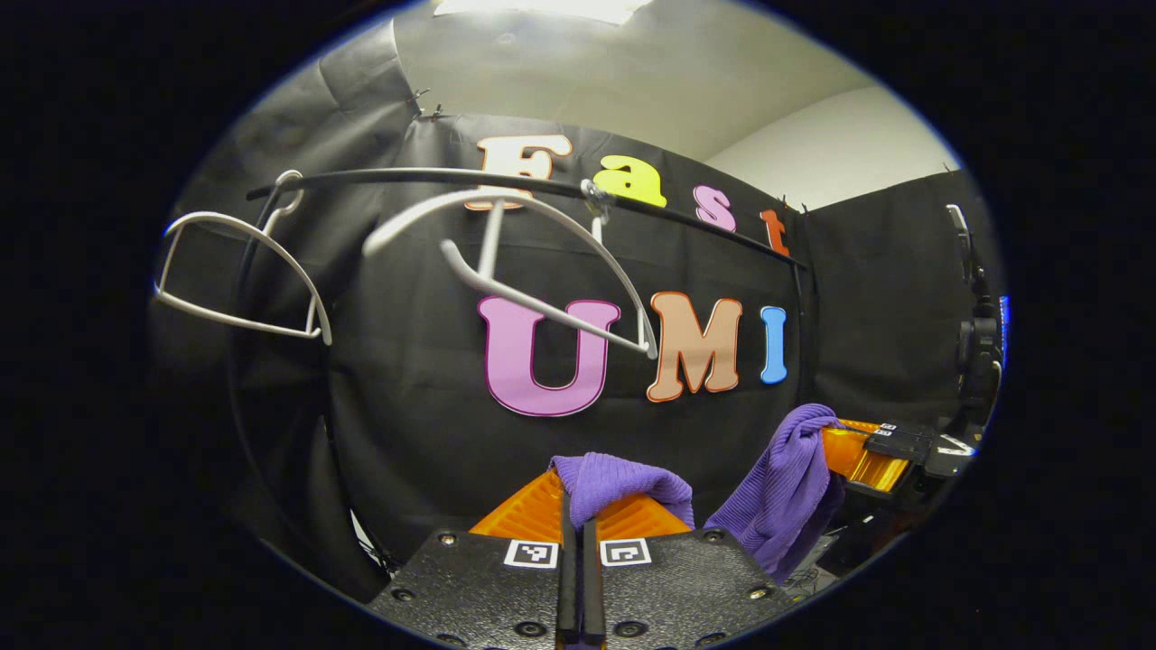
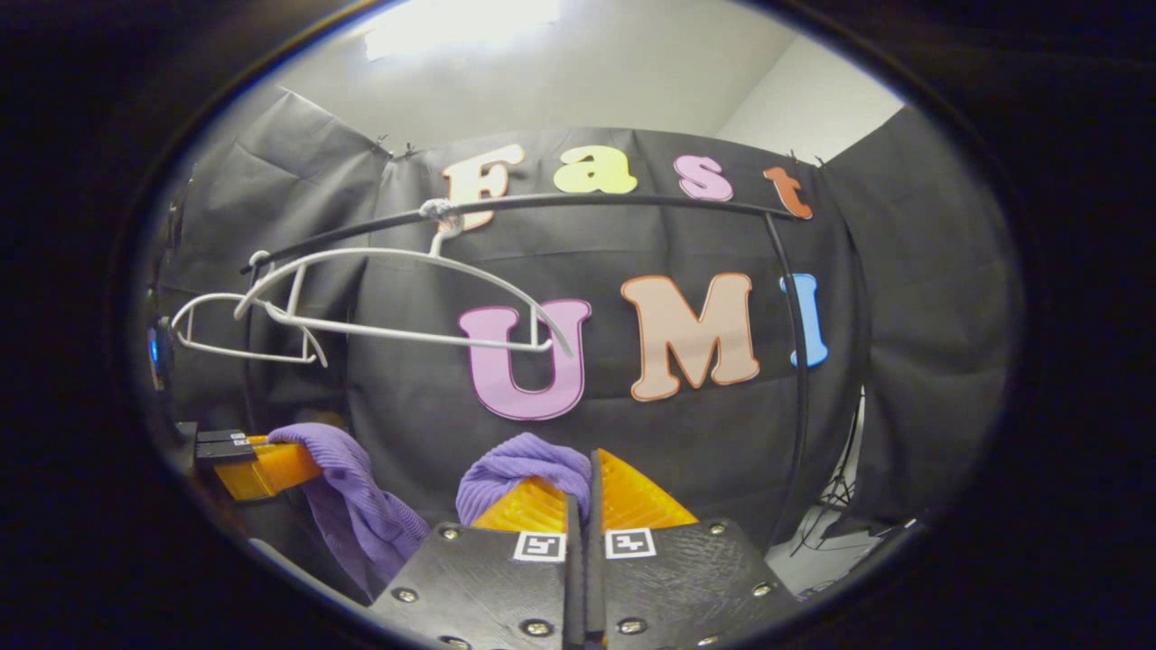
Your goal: Grasp the clothes on the hanger with both hands and then place them into the laundry hamper below.
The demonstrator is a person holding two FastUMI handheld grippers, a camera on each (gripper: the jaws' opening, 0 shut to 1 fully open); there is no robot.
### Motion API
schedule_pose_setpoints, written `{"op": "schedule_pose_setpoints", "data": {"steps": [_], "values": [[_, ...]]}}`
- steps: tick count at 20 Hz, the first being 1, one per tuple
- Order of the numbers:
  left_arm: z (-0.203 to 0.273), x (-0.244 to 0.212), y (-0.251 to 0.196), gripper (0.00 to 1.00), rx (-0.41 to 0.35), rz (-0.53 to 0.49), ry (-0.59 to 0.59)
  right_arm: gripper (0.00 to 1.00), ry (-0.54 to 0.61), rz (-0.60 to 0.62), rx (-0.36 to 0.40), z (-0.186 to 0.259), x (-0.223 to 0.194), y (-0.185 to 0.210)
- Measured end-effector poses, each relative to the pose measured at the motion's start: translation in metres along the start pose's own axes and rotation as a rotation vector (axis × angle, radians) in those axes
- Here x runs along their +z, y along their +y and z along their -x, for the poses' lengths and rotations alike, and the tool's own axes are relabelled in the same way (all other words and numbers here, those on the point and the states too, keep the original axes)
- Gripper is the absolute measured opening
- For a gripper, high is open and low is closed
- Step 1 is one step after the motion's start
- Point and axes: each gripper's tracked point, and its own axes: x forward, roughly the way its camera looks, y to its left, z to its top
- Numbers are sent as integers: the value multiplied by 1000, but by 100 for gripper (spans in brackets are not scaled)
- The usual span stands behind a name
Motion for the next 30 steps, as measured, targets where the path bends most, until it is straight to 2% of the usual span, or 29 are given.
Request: {"op": "schedule_pose_setpoints", "data": {"steps": [3, 7, 11, 16, 18, 22, 26, 28, 29, 30], "values": [[-16, -35, -8, 2, 4, -10, 24, 1, 54, -29, 2, -12, -39, -10], [-34, -90, -8, 3, 23, 26, 61, 2, 133, -61, 4, -22, -105, -18], [-47, -165, -3, 4, 50, 5, 107, 3, 260, -88, 16, -26, -200, -21], [-49, -262, -1, 4, 84, -38, 198, 3, 388, -119, -37, -24, -320, -37], [-44, -304, -5, 5, 66, -58, 241, 3, 471, -128, -64, -17, -367, -38], [-38, -400, -1, 5, 52, -60, 427, 5, 653, -64, -68, 3, -461, -32], [-28, -476, 6, 6, 77, 3, 601, 0, 777, -46, -109, 28, -511, -34], [-27, -508, 7, 6, 70, -5, 668, 9, 827, -27, -131, 40, -522, -38], [-24, -523, 4, 7, 55, -18, 709, 9, 844, -17, -151, 44, -526, -42], [-17, -537, 5, 10, 37, -28, 741, 22, 856, -17, -158, 47, -530, -44]]}}
